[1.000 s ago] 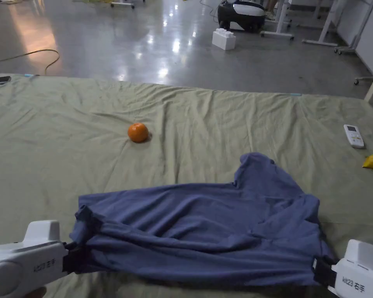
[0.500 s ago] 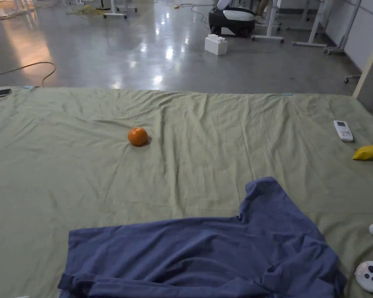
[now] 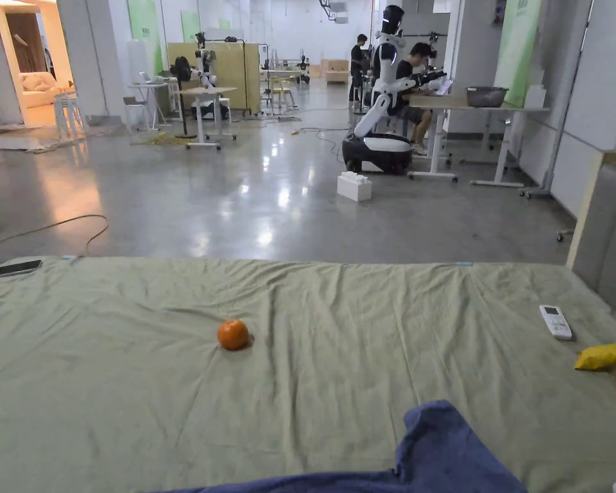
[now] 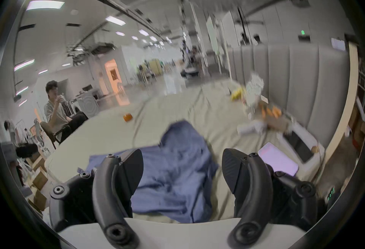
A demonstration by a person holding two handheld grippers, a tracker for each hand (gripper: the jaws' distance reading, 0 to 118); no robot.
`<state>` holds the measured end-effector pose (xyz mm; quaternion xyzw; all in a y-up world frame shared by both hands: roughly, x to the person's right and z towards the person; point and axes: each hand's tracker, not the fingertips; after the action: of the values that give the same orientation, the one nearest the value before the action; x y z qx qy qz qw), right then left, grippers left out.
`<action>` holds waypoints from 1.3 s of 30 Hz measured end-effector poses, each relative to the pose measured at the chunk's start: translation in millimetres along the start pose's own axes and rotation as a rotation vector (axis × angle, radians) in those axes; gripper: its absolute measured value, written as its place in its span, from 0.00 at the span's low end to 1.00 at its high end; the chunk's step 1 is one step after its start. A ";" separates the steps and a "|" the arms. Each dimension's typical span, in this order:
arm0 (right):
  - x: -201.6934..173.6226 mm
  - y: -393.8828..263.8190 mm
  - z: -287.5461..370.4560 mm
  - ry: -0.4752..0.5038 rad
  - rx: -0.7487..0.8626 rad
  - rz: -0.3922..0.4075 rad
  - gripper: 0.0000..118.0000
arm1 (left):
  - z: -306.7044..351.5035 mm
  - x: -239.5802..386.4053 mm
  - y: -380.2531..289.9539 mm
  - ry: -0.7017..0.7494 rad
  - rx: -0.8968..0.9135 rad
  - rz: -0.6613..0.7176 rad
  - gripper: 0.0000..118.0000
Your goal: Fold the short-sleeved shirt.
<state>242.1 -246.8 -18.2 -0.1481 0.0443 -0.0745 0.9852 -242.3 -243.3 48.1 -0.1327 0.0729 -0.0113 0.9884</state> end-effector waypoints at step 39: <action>-53.2 -19.4 -43.2 0.097 -0.105 0.109 0.00 | -254.2 -16.1 -46.4 -0.219 -0.539 0.208 0.49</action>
<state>182.4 -269.0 -50.1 -0.1931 0.1040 -0.0254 0.9753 -295.8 -353.6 -180.0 -0.3825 -0.0205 0.1242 0.9154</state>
